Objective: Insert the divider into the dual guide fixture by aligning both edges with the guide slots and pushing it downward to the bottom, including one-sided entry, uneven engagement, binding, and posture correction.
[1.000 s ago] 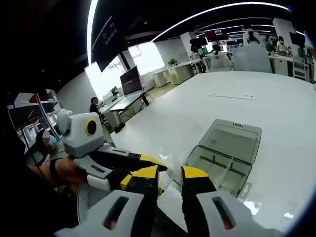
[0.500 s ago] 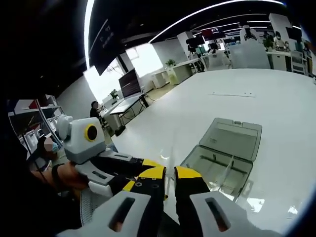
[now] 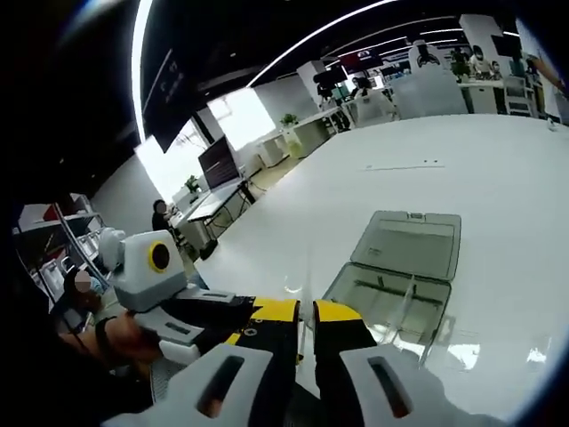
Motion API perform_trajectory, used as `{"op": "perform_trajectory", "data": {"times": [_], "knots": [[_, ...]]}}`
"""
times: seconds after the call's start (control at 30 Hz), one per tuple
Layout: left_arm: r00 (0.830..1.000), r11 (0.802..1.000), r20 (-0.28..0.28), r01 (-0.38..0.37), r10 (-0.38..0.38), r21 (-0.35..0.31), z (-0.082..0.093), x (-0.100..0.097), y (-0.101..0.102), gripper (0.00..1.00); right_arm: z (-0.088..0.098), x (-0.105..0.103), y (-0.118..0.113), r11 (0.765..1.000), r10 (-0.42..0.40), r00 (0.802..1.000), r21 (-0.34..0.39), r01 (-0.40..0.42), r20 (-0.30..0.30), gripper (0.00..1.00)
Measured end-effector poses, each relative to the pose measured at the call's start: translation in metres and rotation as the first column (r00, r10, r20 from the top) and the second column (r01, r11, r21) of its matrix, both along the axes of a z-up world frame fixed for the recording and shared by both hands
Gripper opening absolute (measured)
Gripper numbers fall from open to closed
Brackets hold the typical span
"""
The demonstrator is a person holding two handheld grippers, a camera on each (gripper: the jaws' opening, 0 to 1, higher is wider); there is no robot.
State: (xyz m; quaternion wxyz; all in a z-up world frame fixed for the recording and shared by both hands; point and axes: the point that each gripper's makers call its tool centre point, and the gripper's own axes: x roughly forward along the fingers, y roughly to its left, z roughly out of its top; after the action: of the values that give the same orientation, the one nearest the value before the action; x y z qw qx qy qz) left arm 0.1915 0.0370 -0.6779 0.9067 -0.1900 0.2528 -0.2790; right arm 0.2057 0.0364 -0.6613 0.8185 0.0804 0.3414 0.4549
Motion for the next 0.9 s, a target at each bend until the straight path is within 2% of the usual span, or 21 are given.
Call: {"op": "perform_trajectory", "data": {"times": [0.1, 0.43, 0.6, 0.8, 0.9], "knots": [[1.000, 1.000, -0.010, 0.003, -0.003, -0.010, -0.0012, -0.0003, -0.0007, 0.30, -0.0015, 0.0013, -0.0004, 1.000, -0.022, 1.000, 0.003, 0.022, -0.022, 0.01], [1.000, 0.999, -0.010, -0.007, 0.007, -0.031, -0.0004, 0.0026, -0.0035, 0.30, 0.0008, 0.0040, 0.0006, 0.999, -0.033, 0.999, -0.014, 0.033, -0.005, 0.01], [1.000, 0.999, -0.019, -0.008, 0.007, -0.051, 0.0013, 0.0038, -0.0036, 0.30, 0.0023, 0.0057, 0.0004, 0.999, -0.044, 0.999, 0.009, 0.044, -0.018, 0.01], [0.999, 0.997, -0.043, -0.008, 0.005, -0.075, -0.0019, 0.0020, -0.0052, 0.30, -0.0015, 0.0059, -0.0012, 0.998, -0.052, 0.999, -0.022, 0.052, -0.013, 0.01], [0.999, 0.997, -0.041, -0.004, 0.001, -0.071, -0.0023, 0.0016, -0.0046, 0.31, -0.0023, 0.0064, -0.0012, 0.998, -0.065, 0.997, -0.026, 0.064, -0.029, 0.00]]}}
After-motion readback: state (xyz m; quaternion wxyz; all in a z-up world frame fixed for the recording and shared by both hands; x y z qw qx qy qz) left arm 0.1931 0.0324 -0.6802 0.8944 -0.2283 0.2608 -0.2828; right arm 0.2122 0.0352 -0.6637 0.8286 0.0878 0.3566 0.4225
